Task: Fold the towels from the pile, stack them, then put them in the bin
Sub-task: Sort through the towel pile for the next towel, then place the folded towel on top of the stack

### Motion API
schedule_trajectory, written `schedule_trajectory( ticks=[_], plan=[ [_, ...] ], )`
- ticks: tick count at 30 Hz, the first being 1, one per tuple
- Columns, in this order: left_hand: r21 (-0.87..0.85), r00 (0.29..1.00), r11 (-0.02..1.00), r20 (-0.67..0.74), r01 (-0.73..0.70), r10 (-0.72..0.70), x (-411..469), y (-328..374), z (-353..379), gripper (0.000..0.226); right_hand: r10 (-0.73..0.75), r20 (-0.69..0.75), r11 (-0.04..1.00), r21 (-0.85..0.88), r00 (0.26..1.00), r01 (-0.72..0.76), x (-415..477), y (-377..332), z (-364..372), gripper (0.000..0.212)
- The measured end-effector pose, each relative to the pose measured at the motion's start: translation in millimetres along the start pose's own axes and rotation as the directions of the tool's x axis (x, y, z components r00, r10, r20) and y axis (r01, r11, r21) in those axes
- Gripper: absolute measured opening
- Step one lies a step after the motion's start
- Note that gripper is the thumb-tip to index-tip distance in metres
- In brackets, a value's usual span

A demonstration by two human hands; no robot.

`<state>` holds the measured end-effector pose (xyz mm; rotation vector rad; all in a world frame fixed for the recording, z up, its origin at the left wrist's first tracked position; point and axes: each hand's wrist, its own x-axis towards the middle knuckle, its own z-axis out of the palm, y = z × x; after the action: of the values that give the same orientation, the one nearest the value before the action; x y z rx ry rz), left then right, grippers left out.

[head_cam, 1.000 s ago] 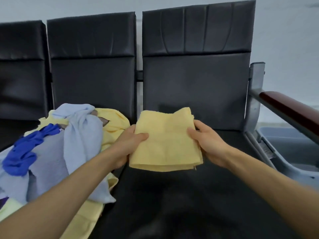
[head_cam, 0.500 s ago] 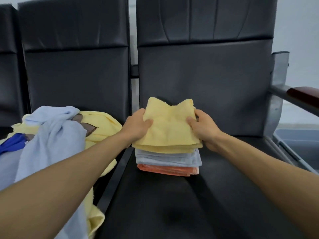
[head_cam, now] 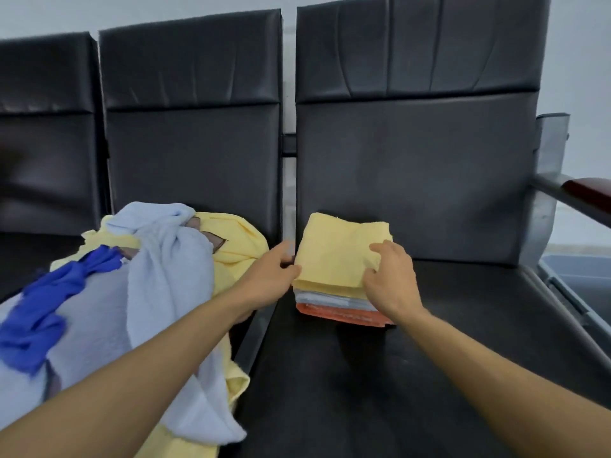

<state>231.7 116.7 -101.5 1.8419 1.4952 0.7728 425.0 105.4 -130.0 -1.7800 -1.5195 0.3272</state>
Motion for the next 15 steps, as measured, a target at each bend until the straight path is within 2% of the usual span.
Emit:
schedule_trajectory(
  ticks=[3,5,8,12,15],
  plan=[
    [0.033,0.998,0.999,-0.046,0.038,-0.036,-30,-7,-19,0.046,-0.141,0.045,0.990,0.007,0.989,0.141,-29,-25,7,0.039],
    [0.012,0.995,0.999,-0.095,0.042,-0.041,-55,-12,-39,0.040,-0.188,0.110,0.981,0.064,0.976,0.182,-44,-49,8,0.035],
    [0.118,0.970,0.993,-0.241,-0.015,0.044,-95,-21,-68,0.034,-0.235,0.236,0.968,0.144,0.943,0.205,-63,-90,6,0.030],
    [0.057,0.849,0.998,-0.528,0.018,0.015,-134,-48,-96,0.029,-0.308,0.359,0.951,0.136,0.881,0.277,-76,-136,15,0.029],
    [0.034,0.771,0.999,-0.637,0.037,-0.007,-149,-68,-114,0.026,-0.314,0.414,0.949,0.128,0.854,0.288,-81,-162,38,0.032]
  ],
)
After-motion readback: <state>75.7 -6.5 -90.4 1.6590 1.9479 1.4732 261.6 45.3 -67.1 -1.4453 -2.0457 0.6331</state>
